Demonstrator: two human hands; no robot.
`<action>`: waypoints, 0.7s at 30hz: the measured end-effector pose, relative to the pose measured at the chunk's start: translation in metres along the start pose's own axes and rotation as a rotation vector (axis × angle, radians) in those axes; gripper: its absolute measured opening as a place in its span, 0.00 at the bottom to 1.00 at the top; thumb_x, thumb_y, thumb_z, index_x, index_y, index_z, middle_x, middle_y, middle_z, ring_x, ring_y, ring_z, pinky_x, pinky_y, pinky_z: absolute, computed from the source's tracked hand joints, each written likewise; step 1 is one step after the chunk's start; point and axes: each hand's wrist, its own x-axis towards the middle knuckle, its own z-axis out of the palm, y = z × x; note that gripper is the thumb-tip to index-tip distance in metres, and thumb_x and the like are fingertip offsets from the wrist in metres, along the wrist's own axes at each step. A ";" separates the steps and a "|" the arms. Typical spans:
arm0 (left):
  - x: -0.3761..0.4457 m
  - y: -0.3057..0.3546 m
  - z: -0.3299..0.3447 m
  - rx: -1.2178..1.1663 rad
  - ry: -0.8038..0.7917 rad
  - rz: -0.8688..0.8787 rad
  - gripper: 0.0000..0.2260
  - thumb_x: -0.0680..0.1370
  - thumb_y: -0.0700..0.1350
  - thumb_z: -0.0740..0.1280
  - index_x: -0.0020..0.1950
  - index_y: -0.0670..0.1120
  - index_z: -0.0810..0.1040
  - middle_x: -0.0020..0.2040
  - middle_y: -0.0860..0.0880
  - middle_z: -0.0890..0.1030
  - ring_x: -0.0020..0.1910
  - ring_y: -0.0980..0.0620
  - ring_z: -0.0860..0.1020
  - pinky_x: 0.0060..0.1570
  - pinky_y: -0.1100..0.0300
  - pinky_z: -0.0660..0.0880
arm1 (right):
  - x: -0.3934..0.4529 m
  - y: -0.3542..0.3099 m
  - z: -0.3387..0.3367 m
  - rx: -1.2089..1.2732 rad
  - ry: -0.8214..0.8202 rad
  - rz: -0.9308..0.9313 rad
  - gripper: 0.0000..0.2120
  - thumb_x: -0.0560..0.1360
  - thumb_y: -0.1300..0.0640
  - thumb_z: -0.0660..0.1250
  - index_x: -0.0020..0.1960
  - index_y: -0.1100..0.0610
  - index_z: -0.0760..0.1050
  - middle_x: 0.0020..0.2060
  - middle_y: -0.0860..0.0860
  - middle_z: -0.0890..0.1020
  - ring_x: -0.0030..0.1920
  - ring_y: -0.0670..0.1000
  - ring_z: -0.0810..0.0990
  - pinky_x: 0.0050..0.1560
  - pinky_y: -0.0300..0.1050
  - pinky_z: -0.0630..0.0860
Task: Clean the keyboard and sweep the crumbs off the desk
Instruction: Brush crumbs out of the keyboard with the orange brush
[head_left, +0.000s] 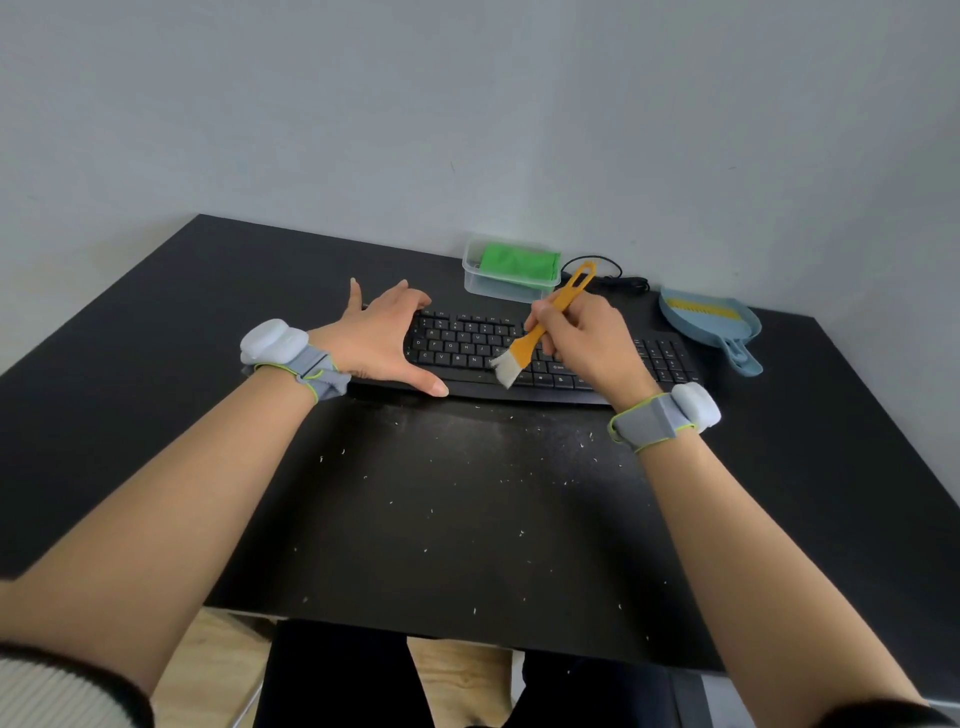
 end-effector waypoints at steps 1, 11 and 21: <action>0.000 0.000 0.000 0.000 0.002 0.001 0.53 0.63 0.70 0.74 0.77 0.44 0.56 0.78 0.47 0.59 0.80 0.50 0.46 0.72 0.34 0.32 | 0.000 0.000 0.004 0.035 -0.033 0.015 0.15 0.82 0.53 0.61 0.42 0.56 0.81 0.27 0.48 0.80 0.28 0.45 0.76 0.34 0.42 0.75; 0.002 -0.001 0.002 -0.010 0.004 0.014 0.53 0.63 0.70 0.74 0.77 0.45 0.55 0.79 0.46 0.58 0.80 0.50 0.45 0.72 0.36 0.31 | 0.013 -0.002 -0.017 0.159 -0.035 -0.020 0.11 0.82 0.54 0.63 0.53 0.62 0.77 0.32 0.52 0.81 0.31 0.49 0.77 0.32 0.41 0.76; 0.008 0.002 0.004 -0.012 0.004 0.027 0.53 0.63 0.71 0.74 0.77 0.45 0.56 0.79 0.46 0.58 0.80 0.50 0.45 0.72 0.36 0.31 | 0.014 -0.004 -0.029 -0.033 -0.196 -0.101 0.07 0.79 0.54 0.68 0.49 0.57 0.81 0.35 0.54 0.85 0.32 0.51 0.81 0.37 0.46 0.82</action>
